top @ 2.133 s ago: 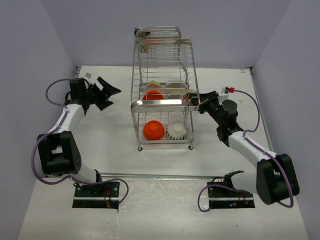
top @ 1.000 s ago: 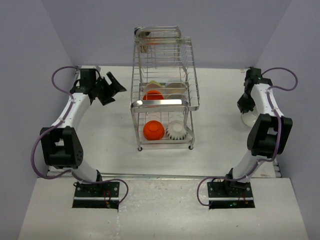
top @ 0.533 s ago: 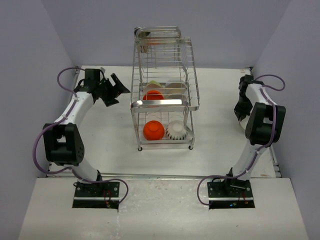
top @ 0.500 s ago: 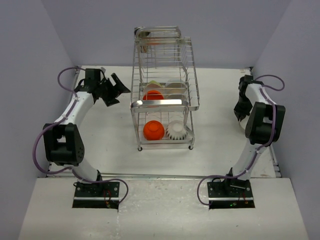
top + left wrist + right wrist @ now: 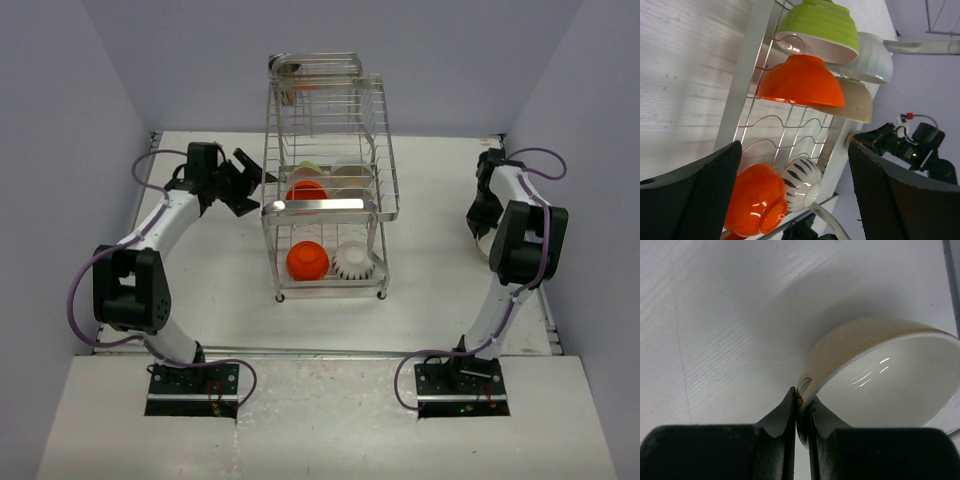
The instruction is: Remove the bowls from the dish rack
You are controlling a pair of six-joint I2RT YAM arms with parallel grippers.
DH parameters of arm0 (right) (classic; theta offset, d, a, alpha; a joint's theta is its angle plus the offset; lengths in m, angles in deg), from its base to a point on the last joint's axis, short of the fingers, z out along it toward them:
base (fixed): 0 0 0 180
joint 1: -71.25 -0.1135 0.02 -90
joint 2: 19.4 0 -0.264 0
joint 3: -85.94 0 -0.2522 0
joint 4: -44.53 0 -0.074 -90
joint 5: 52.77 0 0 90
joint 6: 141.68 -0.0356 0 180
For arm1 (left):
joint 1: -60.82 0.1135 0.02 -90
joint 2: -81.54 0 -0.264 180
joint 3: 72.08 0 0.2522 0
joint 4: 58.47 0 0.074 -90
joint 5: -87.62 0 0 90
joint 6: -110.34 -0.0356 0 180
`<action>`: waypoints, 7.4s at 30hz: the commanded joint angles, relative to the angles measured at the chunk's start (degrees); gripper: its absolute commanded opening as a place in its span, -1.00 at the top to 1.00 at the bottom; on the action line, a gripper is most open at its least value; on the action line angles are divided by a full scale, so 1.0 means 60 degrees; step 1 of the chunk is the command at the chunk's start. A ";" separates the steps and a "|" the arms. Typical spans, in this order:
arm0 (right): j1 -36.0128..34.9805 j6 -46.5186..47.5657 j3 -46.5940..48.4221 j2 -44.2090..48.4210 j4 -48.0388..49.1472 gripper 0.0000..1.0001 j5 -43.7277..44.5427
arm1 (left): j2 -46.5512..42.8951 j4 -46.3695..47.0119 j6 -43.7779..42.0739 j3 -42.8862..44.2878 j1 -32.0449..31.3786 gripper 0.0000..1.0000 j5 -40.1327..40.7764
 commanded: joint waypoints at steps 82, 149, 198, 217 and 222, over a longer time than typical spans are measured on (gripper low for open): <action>-0.2208 -0.1499 -0.1962 1.0003 0.2242 -0.48 -0.4260 | 0.1359 0.3775 0.7169 -0.0425 -0.3370 0.03 0.6078; -0.2208 -0.2551 -0.3251 0.9345 0.3266 -0.48 -0.5898 | -0.0648 1.0364 0.7301 -0.4747 -0.1876 1.00 0.2768; -0.4081 -1.2456 -0.5260 0.6547 0.8077 0.08 -0.7162 | 0.1429 -0.5214 -0.3273 0.3494 0.1786 1.00 0.6457; -0.5459 -1.3979 -0.4526 0.4598 0.7677 0.08 -0.4847 | 0.5504 -0.7519 -0.3875 0.7293 0.2621 1.00 0.7704; -0.5474 -1.4200 -0.4570 0.4205 0.8350 0.10 -0.4290 | 0.5958 -0.7520 -0.3919 0.7352 0.2709 1.00 0.7558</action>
